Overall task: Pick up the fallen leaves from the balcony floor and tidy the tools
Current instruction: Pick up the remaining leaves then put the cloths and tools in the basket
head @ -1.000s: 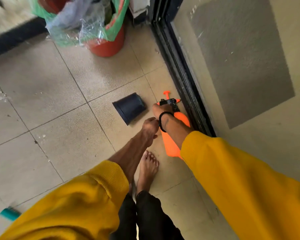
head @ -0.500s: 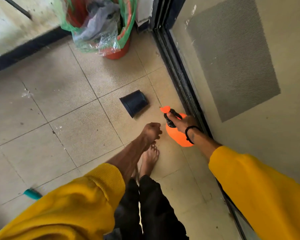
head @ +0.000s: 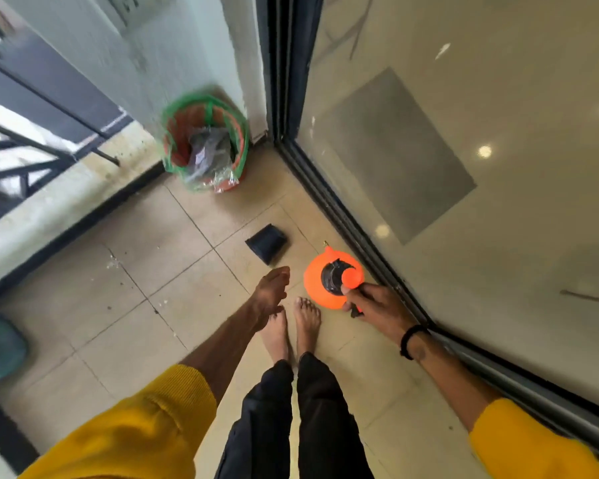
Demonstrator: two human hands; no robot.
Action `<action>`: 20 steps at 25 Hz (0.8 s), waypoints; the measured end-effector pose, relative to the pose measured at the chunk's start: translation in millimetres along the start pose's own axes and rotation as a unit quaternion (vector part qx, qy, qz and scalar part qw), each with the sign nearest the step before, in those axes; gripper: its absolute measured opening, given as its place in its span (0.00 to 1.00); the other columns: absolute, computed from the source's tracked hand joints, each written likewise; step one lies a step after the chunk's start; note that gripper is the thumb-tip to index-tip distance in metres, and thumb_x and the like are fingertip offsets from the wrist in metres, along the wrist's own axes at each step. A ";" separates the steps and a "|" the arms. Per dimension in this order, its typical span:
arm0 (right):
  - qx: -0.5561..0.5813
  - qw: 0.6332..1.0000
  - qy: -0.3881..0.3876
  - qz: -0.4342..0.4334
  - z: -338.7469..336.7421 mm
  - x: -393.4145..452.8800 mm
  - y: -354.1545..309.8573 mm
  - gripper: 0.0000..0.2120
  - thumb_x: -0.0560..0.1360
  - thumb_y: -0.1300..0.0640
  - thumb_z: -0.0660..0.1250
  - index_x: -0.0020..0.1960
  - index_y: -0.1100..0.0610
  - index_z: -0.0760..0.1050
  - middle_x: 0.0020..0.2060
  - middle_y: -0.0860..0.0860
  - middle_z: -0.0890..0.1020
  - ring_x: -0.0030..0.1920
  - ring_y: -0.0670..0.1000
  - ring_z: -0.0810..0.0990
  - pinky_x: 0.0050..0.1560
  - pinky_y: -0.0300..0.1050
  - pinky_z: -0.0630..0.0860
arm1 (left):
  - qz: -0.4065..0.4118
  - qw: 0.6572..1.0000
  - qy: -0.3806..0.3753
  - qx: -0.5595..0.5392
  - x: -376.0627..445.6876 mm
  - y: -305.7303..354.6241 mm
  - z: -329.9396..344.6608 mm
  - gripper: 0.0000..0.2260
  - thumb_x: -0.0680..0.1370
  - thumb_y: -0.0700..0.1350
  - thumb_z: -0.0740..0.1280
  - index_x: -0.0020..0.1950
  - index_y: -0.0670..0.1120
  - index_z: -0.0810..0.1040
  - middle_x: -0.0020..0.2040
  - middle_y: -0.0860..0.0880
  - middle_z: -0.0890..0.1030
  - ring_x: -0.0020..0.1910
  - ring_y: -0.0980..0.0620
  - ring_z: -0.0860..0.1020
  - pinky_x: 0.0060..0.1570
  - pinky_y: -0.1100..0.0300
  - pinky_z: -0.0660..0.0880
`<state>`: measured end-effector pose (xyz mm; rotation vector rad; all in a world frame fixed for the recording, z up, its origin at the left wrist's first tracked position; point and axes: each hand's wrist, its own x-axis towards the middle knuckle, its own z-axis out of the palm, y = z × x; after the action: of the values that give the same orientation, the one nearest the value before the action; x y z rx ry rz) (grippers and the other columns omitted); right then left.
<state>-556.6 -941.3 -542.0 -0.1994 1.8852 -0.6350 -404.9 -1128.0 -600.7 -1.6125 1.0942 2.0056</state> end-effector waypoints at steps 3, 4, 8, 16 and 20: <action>0.050 0.998 0.026 -0.021 -1.2 -94.6 -15.3 0.23 0.71 0.33 0.67 0.41 0.54 0.82 0.40 0.49 0.86 0.45 0.53 0.84 0.57 0.63 0.78 | -0.003 0.999 -0.021 0.040 -64.8 2.4 -3.1 0.15 0.85 0.51 0.60 0.71 0.50 0.74 0.65 0.46 0.75 0.53 0.48 0.74 0.46 0.55 0.75; 0.066 0.997 0.035 -0.030 -3.2 -128.6 -17.5 0.22 0.71 0.34 0.67 0.42 0.53 0.82 0.40 0.49 0.86 0.45 0.52 0.84 0.57 0.63 0.78 | -0.001 0.998 -0.034 0.054 -89.1 3.0 0.5 0.17 0.85 0.51 0.60 0.72 0.50 0.73 0.66 0.46 0.74 0.54 0.48 0.74 0.46 0.55 0.75; 0.142 0.985 0.077 -0.058 -3.4 -259.7 -7.6 0.21 0.74 0.37 0.68 0.42 0.55 0.82 0.40 0.51 0.86 0.46 0.56 0.85 0.55 0.64 0.78 | 0.005 0.996 -0.052 0.076 -168.5 -4.9 31.1 0.16 0.83 0.54 0.63 0.70 0.52 0.76 0.66 0.47 0.76 0.56 0.47 0.76 0.49 0.53 0.76; 0.241 0.946 0.213 -0.048 27.1 -470.9 91.7 0.20 0.75 0.38 0.68 0.40 0.54 0.81 0.39 0.50 0.85 0.45 0.50 0.83 0.57 0.57 0.78 | 0.003 0.955 -0.148 0.257 -270.2 -76.8 141.7 0.16 0.82 0.57 0.64 0.60 0.46 0.79 0.59 0.43 0.80 0.53 0.44 0.78 0.53 0.50 0.73; 0.283 0.916 0.281 -0.037 51.2 -568.2 163.5 0.11 0.75 0.39 0.70 0.41 0.46 0.83 0.39 0.47 0.86 0.46 0.45 0.83 0.57 0.50 0.77 | -0.003 0.921 -0.170 0.350 -326.5 -147.0 215.2 0.17 0.81 0.57 0.64 0.58 0.45 0.80 0.59 0.43 0.81 0.54 0.44 0.79 0.56 0.48 0.74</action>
<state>-256.8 -580.7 -178.1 0.3243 2.1390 -1.3706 -352.5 -810.4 -334.4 -0.8596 1.4298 1.5317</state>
